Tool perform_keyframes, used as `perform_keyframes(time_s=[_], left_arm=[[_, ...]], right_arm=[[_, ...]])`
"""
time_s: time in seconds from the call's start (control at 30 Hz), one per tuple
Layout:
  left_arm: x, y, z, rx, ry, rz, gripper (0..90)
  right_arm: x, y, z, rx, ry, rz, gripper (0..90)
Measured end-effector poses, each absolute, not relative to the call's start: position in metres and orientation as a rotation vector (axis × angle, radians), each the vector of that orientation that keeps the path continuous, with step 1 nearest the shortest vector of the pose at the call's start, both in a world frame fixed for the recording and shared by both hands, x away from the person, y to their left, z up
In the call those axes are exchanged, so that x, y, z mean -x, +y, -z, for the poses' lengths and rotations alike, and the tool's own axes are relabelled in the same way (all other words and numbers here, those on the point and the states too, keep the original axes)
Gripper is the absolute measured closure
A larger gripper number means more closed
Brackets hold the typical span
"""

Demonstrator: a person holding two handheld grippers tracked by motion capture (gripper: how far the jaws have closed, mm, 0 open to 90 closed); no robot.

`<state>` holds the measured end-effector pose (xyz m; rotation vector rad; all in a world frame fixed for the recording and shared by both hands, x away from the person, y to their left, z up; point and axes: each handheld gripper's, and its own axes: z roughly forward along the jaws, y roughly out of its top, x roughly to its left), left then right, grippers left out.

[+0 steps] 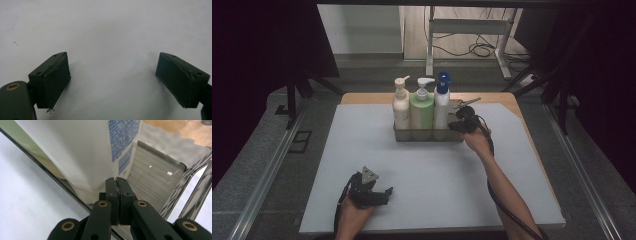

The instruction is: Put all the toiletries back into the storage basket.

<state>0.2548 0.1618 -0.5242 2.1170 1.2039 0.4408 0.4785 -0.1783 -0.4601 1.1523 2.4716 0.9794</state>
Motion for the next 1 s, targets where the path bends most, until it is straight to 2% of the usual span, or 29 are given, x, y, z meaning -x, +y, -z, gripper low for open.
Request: perform_keyframes(time_s=[0.4,0.63,0.73,1.0], left_arm=[[-0.255,0.162,0.524,-2.114,1.204,-0.441,11.7],[-0.255,0.162,0.524,-2.117,1.203,-0.442,11.7],[-0.255,0.162,0.524,-2.117,1.203,-0.442,11.7],[-0.255,0.162,0.524,-2.113,1.204,-0.442,11.7]], right_arm=[[-0.477,-0.181,0.456,-1.15,2.458,-0.991,84.3],[-0.475,-0.185,0.452,-1.149,2.438,-1.002,78.2],[-0.474,-0.188,0.45,-1.151,2.427,-1.004,75.1],[-0.47,-0.194,0.443,-1.156,2.379,-1.024,59.9]])
